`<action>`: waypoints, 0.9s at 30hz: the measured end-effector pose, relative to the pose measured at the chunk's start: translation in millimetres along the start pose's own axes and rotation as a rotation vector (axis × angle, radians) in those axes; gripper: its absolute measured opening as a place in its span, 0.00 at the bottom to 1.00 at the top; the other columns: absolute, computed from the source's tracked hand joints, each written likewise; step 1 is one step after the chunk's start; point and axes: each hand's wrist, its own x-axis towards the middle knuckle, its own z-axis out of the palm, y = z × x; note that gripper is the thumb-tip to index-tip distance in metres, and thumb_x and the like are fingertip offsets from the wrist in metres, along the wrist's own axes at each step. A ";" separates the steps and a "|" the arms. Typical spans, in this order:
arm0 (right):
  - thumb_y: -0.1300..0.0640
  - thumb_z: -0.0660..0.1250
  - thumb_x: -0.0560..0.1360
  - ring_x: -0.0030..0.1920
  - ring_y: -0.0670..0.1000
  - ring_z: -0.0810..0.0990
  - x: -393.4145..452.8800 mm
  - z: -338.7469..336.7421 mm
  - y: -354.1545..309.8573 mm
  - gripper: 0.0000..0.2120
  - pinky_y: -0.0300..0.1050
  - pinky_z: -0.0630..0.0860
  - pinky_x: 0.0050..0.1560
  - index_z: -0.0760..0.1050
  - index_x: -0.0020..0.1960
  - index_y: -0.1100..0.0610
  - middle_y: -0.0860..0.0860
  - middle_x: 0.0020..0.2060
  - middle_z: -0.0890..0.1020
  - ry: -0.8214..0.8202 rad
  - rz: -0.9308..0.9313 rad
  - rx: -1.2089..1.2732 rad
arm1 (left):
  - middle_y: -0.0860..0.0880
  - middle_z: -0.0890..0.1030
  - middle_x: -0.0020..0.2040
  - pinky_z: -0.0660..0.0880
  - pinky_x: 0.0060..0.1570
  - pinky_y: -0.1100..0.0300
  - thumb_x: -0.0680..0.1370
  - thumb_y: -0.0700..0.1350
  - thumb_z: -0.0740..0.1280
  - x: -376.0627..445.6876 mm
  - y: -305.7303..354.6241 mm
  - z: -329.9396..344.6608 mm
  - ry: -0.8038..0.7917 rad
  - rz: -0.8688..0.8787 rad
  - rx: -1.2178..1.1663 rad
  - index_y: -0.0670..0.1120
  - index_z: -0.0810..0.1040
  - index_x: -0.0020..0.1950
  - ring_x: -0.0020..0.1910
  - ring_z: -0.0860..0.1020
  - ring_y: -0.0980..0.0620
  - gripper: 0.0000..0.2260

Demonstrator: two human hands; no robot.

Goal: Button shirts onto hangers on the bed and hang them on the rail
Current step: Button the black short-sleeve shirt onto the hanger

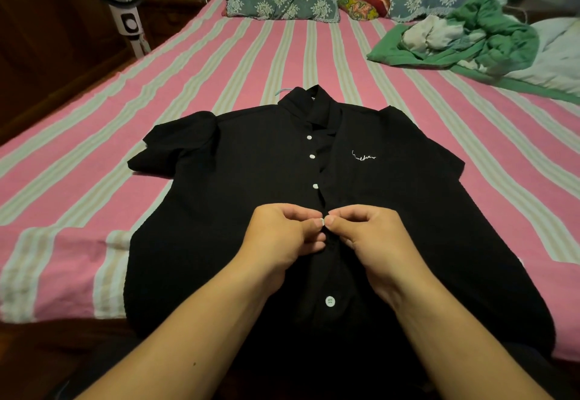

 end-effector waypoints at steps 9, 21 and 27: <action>0.70 0.68 0.76 0.40 0.49 0.83 -2.3 -7.6 -9.1 0.11 0.45 0.81 0.48 0.86 0.45 0.57 0.57 0.40 0.86 -0.181 -0.060 -0.159 | 0.47 0.82 0.32 0.79 0.32 0.64 0.79 0.30 0.67 -0.2 6.1 -1.4 -0.045 0.011 0.096 0.37 0.83 0.49 0.29 0.81 0.56 0.06; 0.72 0.56 0.77 0.38 0.50 0.82 6.3 -7.2 -5.1 0.13 0.47 0.80 0.45 0.72 0.50 0.56 0.53 0.37 0.84 -0.196 -0.139 -0.249 | 0.46 0.79 0.37 0.80 0.35 0.62 0.78 0.35 0.71 8.4 5.8 -5.3 -0.058 0.006 0.121 0.40 0.81 0.51 0.30 0.78 0.56 0.03; 0.63 0.72 0.77 0.39 0.45 0.82 9.8 -15.5 -7.3 0.08 0.40 0.81 0.41 0.81 0.49 0.50 0.47 0.39 0.84 -0.162 -0.222 -0.391 | 0.45 0.80 0.37 0.78 0.33 0.64 0.79 0.32 0.69 5.2 8.8 -3.3 -0.077 0.002 0.039 0.39 0.80 0.48 0.31 0.81 0.54 0.04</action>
